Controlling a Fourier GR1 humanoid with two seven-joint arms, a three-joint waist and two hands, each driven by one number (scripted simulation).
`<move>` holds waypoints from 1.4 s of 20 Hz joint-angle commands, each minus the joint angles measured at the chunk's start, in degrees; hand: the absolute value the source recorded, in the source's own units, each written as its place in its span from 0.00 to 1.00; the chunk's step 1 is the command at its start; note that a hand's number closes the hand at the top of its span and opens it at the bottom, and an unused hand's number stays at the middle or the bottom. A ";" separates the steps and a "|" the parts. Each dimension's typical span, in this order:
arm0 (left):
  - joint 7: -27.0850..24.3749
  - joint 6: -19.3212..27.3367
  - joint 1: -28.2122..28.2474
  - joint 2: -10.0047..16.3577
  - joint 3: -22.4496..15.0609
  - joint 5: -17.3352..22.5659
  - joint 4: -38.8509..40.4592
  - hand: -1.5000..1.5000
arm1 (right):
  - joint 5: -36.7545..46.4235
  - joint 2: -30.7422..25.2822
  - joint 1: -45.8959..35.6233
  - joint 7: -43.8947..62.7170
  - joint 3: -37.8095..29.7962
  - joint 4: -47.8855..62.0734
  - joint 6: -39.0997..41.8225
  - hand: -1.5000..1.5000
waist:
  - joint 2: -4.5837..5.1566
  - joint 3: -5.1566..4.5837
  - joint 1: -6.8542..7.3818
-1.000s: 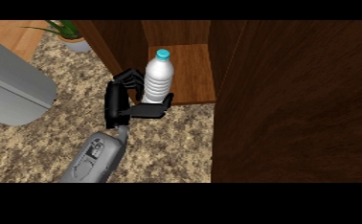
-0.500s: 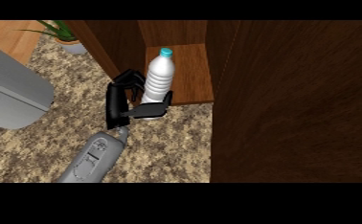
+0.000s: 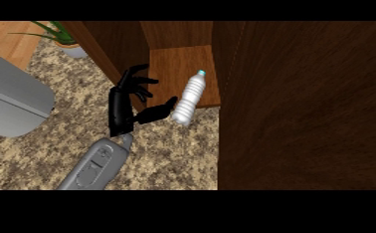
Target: Pick up the bottled water, place it into the cabinet and close the cabinet
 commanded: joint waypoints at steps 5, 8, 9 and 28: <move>7.96 -3.13 -13.17 0.81 6.29 2.07 13.38 0.00 | 0.18 -0.11 0.95 -0.92 0.84 -0.01 0.52 0.00 | 2.43 -0.77 -2.08; 8.57 -3.35 -13.25 1.43 6.24 2.49 12.56 0.00 | 0.51 0.00 0.06 0.28 0.88 -0.19 -0.09 0.00 | 2.53 -0.84 -1.67; 8.50 -4.37 -13.14 1.96 6.45 3.50 11.51 0.00 | 0.08 -0.21 -0.01 -0.49 0.17 0.45 0.37 0.00 | 2.69 -0.84 -1.99; -11.96 -24.36 -12.15 0.04 13.26 23.29 4.13 0.00 | 0.72 -0.37 0.86 -0.62 -2.01 -1.24 -1.77 0.00 | 1.20 -0.88 3.34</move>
